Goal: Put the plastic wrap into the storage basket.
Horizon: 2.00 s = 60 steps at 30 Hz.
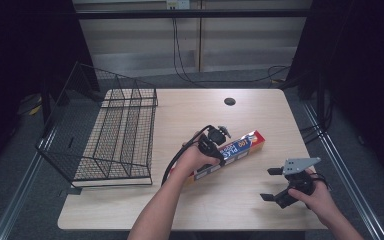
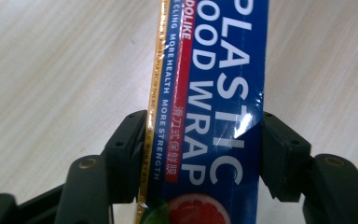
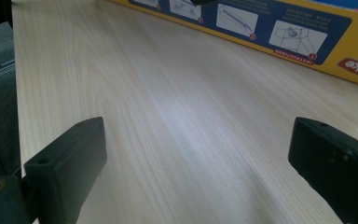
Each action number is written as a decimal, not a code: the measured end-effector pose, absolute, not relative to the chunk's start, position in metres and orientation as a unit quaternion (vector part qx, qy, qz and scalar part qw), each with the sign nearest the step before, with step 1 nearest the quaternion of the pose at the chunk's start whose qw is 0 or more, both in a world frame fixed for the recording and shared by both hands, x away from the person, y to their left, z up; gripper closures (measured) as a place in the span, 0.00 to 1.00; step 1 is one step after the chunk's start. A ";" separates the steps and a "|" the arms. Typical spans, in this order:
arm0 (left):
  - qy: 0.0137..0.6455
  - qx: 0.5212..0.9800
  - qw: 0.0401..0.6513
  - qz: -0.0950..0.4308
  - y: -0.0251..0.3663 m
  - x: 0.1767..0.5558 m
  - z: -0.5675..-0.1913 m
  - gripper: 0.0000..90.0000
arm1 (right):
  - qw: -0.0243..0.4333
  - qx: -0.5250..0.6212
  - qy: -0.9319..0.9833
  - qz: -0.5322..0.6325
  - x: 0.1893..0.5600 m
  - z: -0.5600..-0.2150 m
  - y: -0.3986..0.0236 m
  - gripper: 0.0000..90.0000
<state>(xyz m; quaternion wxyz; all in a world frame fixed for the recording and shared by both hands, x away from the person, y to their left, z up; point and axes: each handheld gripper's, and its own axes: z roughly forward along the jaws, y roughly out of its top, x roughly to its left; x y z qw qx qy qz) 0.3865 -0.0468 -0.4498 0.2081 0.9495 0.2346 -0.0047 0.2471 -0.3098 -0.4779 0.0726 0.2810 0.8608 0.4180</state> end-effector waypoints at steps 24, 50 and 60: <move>0.334 0.925 0.179 -0.010 0.005 0.395 -0.387 0.49 | 0.074 0.284 0.858 0.422 0.247 -0.477 -0.310 0.05; 0.411 0.892 0.189 0.002 0.054 0.398 -0.323 0.49 | 0.074 0.284 0.854 0.429 0.247 -0.475 -0.310 0.05; 0.437 0.879 0.190 0.017 0.079 0.399 -0.299 0.49 | 0.073 0.285 0.854 0.430 0.247 -0.475 -0.310 0.05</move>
